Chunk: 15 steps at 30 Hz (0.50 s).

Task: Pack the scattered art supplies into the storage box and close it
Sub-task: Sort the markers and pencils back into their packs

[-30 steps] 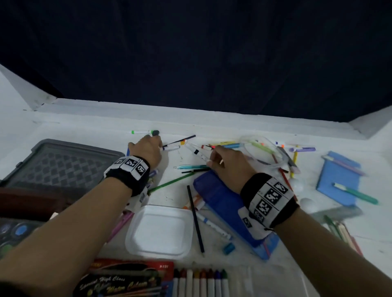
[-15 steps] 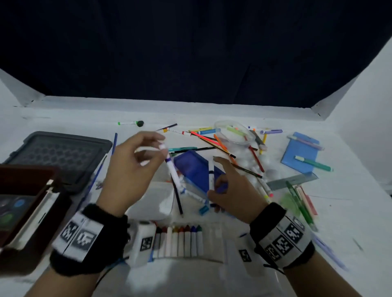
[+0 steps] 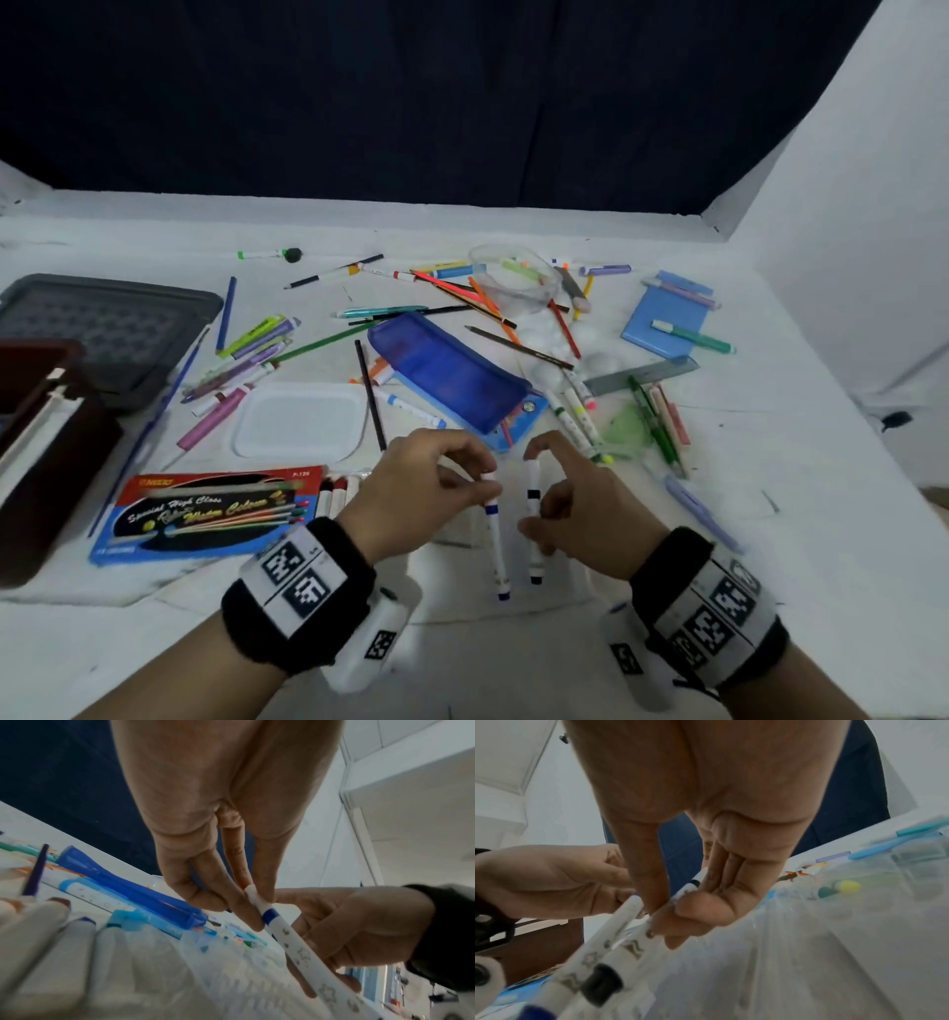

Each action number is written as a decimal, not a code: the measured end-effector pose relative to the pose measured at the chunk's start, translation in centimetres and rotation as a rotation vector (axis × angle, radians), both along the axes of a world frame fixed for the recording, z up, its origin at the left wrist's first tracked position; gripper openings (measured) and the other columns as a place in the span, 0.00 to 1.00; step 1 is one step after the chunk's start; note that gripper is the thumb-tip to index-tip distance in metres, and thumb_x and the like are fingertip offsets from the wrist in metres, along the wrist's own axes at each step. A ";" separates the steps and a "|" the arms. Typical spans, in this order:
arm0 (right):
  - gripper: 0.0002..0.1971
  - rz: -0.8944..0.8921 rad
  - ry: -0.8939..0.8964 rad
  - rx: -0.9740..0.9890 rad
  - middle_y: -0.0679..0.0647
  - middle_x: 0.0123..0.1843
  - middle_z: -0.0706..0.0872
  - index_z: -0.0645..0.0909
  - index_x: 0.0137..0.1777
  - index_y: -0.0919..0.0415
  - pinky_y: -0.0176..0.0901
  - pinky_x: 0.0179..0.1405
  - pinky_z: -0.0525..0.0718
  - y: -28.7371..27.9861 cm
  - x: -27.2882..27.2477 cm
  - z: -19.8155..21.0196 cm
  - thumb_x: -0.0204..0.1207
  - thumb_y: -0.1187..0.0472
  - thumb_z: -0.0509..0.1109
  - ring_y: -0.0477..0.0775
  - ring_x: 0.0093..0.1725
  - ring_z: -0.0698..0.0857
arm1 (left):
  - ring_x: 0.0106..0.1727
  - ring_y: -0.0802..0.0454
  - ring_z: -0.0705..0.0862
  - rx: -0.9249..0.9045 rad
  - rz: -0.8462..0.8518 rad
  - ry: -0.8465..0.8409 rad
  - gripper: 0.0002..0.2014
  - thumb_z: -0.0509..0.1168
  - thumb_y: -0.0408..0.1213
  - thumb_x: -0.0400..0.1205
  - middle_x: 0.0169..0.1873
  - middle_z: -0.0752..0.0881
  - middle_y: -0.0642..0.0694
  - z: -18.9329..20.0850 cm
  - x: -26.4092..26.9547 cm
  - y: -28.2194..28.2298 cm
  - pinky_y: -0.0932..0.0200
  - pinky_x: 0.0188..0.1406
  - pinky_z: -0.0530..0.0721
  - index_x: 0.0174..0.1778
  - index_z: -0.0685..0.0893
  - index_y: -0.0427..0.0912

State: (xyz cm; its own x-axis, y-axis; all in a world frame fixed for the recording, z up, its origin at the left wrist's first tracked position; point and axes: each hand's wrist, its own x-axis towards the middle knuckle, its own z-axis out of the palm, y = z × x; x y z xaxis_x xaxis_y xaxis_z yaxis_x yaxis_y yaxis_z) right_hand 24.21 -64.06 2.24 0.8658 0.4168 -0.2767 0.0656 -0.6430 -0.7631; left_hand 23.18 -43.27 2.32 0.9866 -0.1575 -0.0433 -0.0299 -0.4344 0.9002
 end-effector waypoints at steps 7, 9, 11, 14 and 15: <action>0.24 0.033 0.087 -0.018 0.55 0.36 0.91 0.69 0.65 0.48 0.41 0.38 0.89 -0.1 0.2 -1.5 0.74 0.61 0.76 0.43 0.28 0.86 | 0.40 0.61 0.85 0.346 -0.056 -0.045 0.08 0.78 0.42 0.76 0.42 0.86 0.56 -1.1 1.3 -1.0 0.73 0.41 0.82 0.47 0.89 0.47; 0.24 0.035 0.092 0.001 0.56 0.37 0.92 0.71 0.65 0.49 0.45 0.41 0.90 0.1 0.4 -1.7 0.74 0.61 0.76 0.46 0.31 0.88 | 0.43 0.59 0.84 0.439 -0.103 -0.059 0.09 0.77 0.42 0.78 0.45 0.87 0.52 -1.3 1.4 -0.8 0.75 0.42 0.79 0.51 0.90 0.45; 0.25 0.043 0.090 0.007 0.57 0.38 0.92 0.72 0.66 0.49 0.42 0.41 0.90 0.3 0.5 -1.9 0.73 0.62 0.77 0.47 0.32 0.89 | 0.43 0.61 0.81 0.496 -0.129 -0.077 0.11 0.76 0.40 0.79 0.45 0.85 0.53 -1.4 1.4 -0.6 0.78 0.41 0.76 0.56 0.90 0.45; 0.27 0.053 0.105 -0.014 0.53 0.39 0.91 0.73 0.69 0.49 0.32 0.35 0.85 0.5 0.7 -2.0 0.73 0.62 0.78 0.45 0.31 0.88 | 0.50 0.60 0.83 0.530 -0.159 -0.090 0.15 0.75 0.40 0.80 0.52 0.84 0.51 -1.5 1.3 -0.2 0.73 0.51 0.79 0.62 0.89 0.45; 0.27 0.050 0.110 -0.018 0.51 0.39 0.91 0.74 0.70 0.49 0.30 0.33 0.83 0.6 0.7 -1.9 0.73 0.62 0.78 0.44 0.31 0.88 | 0.55 0.58 0.82 0.553 -0.172 -0.092 0.17 0.74 0.42 0.80 0.55 0.84 0.51 -1.6 1.2 -0.1 0.66 0.57 0.80 0.65 0.87 0.46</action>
